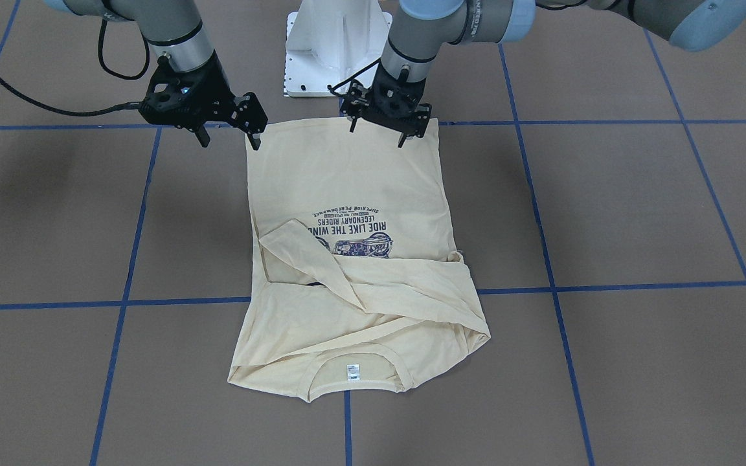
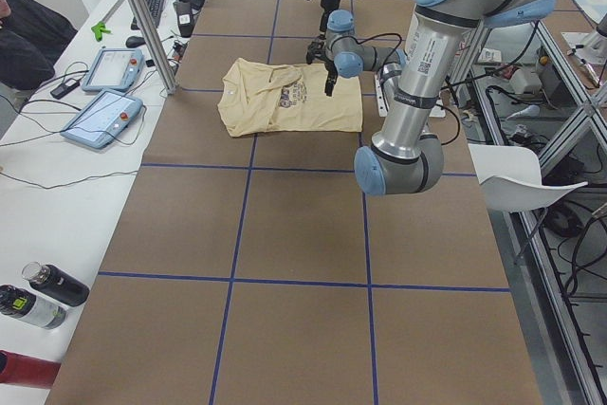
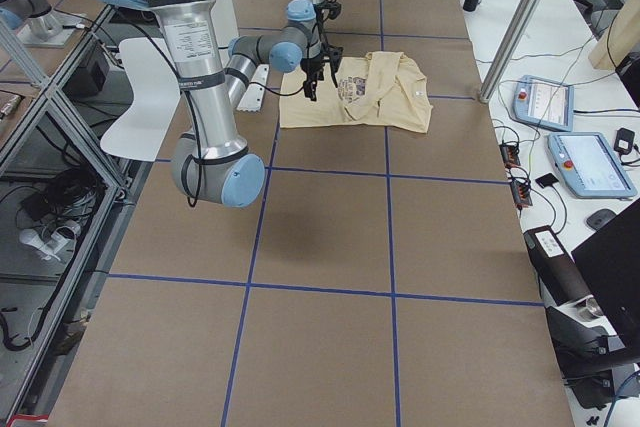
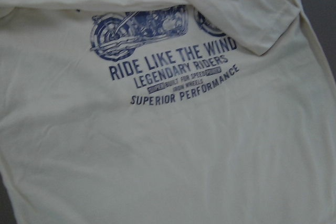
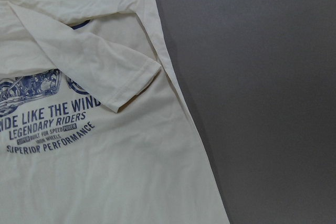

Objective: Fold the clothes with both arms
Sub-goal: 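Move both grippers down to the shirt hem nearest the robot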

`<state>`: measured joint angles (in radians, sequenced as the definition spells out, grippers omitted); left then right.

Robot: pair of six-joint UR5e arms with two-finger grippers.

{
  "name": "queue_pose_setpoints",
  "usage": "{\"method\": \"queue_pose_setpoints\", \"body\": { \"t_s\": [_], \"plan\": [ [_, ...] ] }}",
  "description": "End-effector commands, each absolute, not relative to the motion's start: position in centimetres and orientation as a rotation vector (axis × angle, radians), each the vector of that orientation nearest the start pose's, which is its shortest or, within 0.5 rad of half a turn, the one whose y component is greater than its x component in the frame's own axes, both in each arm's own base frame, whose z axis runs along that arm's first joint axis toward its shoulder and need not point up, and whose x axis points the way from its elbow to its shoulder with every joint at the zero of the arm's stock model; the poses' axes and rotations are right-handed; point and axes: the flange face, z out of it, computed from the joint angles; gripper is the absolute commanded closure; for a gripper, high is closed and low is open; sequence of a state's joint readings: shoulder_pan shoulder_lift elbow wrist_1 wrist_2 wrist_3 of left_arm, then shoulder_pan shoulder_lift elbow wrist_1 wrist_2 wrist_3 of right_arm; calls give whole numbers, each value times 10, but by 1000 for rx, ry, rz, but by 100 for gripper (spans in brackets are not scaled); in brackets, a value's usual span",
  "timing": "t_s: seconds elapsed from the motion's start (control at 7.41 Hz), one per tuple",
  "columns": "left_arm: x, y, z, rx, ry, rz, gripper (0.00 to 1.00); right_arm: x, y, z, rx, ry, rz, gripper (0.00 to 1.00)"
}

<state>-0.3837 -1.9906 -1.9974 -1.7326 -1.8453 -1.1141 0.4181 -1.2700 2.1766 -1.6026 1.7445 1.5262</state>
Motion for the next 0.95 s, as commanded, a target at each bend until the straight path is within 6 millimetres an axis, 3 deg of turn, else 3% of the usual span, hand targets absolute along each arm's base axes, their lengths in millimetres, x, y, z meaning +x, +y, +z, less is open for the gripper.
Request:
{"method": "queue_pose_setpoints", "body": {
  "t_s": [0.0,0.27,0.81],
  "plan": [
    [472,-273,287,157,1100,110,0,-414,-269,265,45,-860,270,0],
    [495,-238,300,65,1047,-20,1,-423,-250,272,69,-853,290,0],
    [507,-225,316,33,911,-34,14,-421,-246,284,68,-857,286,0]
  ]
}}
